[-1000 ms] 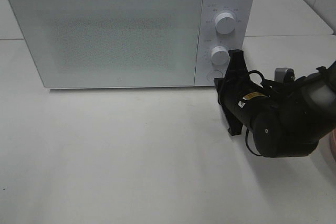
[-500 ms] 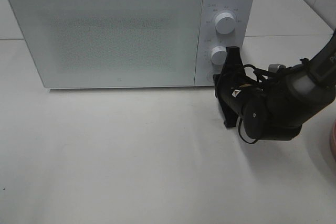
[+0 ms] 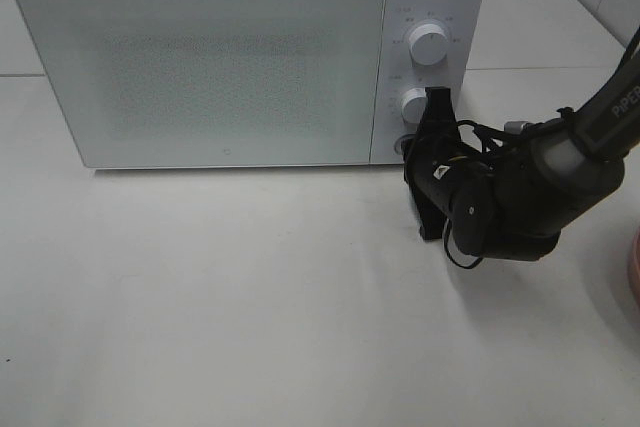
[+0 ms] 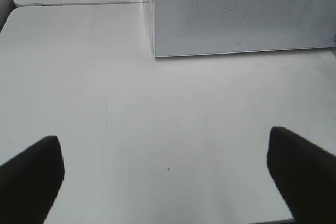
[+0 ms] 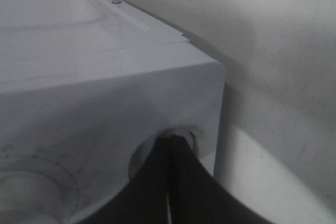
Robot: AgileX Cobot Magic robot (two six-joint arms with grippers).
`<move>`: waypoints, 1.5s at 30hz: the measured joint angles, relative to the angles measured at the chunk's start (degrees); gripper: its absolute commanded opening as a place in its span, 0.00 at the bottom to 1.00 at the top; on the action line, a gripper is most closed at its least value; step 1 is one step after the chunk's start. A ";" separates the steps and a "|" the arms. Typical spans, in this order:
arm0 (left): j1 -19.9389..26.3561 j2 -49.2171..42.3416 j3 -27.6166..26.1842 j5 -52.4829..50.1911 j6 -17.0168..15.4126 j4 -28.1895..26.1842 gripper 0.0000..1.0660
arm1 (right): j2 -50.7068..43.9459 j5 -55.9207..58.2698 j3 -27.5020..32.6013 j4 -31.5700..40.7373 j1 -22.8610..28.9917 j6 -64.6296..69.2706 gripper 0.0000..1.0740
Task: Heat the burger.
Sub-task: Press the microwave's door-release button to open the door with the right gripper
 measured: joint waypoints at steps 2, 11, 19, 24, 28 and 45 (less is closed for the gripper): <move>0.00 0.00 0.00 0.00 0.00 0.00 0.94 | 0.00 0.57 -0.40 0.34 0.11 -0.86 0.00; 0.00 0.00 0.00 0.00 0.00 0.00 0.94 | 0.63 1.83 -2.69 3.04 0.63 -4.18 0.00; 0.00 0.00 0.00 0.00 0.00 0.00 0.94 | 1.38 2.69 -4.35 5.27 0.92 -4.87 0.00; 0.00 0.00 0.00 0.00 0.00 0.00 0.94 | 1.43 2.75 -4.53 5.84 1.09 -5.67 0.00; 0.00 0.00 0.00 0.00 0.00 0.00 0.94 | 1.43 2.98 -4.53 6.02 1.15 -5.79 0.00; 0.00 0.00 0.00 0.00 0.00 0.00 0.94 | -3.67 7.91 -0.69 0.46 -0.06 -2.58 0.00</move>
